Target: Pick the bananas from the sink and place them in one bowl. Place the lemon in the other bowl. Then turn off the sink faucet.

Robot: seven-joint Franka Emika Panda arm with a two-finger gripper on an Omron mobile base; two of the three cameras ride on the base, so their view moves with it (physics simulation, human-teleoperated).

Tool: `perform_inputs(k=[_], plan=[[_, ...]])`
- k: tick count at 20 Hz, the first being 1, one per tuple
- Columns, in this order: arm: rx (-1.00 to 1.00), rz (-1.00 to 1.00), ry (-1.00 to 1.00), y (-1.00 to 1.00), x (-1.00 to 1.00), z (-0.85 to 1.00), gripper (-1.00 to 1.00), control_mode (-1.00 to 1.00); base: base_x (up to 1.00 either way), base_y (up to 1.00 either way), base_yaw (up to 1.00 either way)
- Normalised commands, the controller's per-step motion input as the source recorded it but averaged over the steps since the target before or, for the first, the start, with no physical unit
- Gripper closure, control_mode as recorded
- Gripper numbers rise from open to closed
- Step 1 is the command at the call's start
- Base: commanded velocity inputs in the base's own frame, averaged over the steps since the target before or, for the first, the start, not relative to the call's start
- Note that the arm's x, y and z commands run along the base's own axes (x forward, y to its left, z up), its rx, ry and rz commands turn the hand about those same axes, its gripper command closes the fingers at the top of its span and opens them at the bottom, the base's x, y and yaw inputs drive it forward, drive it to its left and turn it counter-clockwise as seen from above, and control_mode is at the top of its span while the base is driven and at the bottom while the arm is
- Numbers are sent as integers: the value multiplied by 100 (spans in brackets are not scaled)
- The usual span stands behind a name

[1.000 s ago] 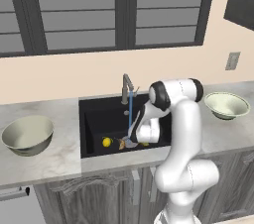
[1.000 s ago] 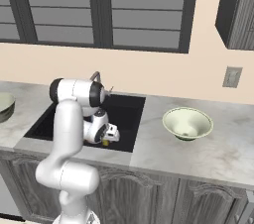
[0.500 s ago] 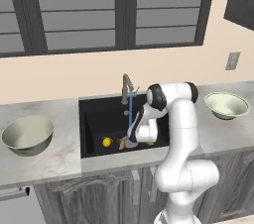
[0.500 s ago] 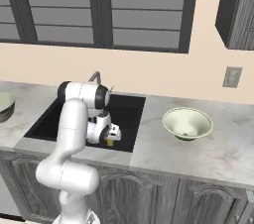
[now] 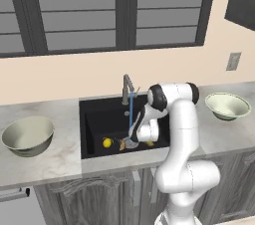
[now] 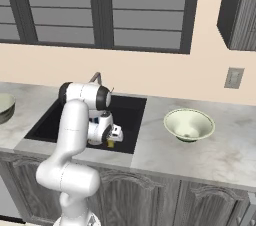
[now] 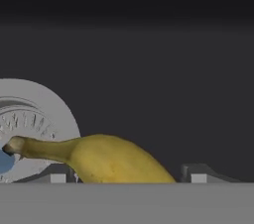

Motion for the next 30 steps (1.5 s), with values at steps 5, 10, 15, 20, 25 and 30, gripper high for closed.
perform_inputs(k=[5,10,15,20,25,30], plan=[[0,0,0,2,0,0,100,-100,0,0,0],[0,0,-1,0,0,37,100,-100,0,0,0],[0,0,-1,0,0,57,100,-100,0,0,0],[0,0,-3,0,2,56,100,-100,0,0,0],[0,0,-4,0,0,61,100,-100,0,0,0],[0,0,-1,-8,0,55,100,-100,0,0,0]])
